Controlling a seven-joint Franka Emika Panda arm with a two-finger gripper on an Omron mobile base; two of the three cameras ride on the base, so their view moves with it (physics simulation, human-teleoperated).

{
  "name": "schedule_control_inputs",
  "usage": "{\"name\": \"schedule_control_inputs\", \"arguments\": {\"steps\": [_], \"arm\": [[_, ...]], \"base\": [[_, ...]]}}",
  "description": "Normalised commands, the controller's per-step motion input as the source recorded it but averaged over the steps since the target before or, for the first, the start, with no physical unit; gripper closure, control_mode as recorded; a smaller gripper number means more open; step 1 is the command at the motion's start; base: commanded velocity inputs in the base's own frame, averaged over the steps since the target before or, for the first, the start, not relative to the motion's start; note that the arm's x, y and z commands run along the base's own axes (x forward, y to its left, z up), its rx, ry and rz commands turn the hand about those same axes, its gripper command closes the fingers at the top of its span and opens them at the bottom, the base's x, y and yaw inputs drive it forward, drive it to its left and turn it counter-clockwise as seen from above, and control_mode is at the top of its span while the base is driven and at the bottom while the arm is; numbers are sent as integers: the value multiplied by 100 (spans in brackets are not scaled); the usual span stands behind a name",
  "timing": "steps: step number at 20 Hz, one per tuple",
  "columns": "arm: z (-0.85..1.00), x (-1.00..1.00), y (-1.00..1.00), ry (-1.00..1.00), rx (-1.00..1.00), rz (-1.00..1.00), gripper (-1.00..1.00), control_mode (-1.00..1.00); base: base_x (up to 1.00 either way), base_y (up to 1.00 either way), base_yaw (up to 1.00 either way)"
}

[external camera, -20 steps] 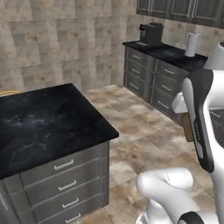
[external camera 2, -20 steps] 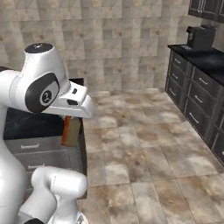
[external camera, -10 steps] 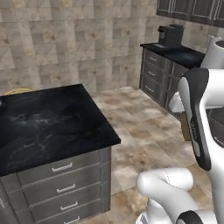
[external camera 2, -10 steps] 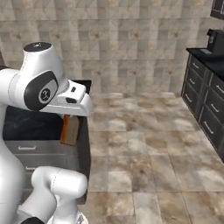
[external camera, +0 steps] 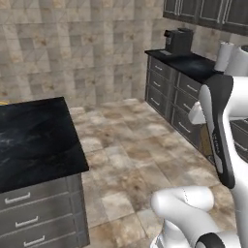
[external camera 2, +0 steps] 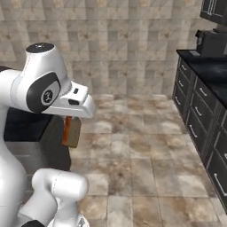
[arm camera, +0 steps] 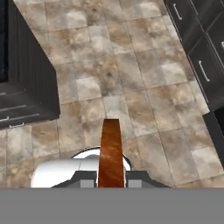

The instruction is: Start the toaster. Once the lever pops up, take the bread to the plate on the dining counter.

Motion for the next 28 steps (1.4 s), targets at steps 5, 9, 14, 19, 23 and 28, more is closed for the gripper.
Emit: {"name": "schedule_control_inputs", "arguments": {"steps": [5, 9, 14, 19, 23, 28], "arm": [[0, 0, 0, 0, 0, 0, 100, 100], [0, 0, 0, 0, 0, 0, 100, 100], [0, 0, 0, 0, 0, 0, 100, 100], [0, 0, 0, 0, 0, 0, 100, 100], [0, 0, 0, 0, 0, 0, 100, 100], [0, 0, 0, 0, 0, 0, 100, 100]], "base": [[68, -44, 24], [99, -1, 28], [99, -9, 23], [74, -47, 17], [65, -44, 13], [72, -49, 14]]}}
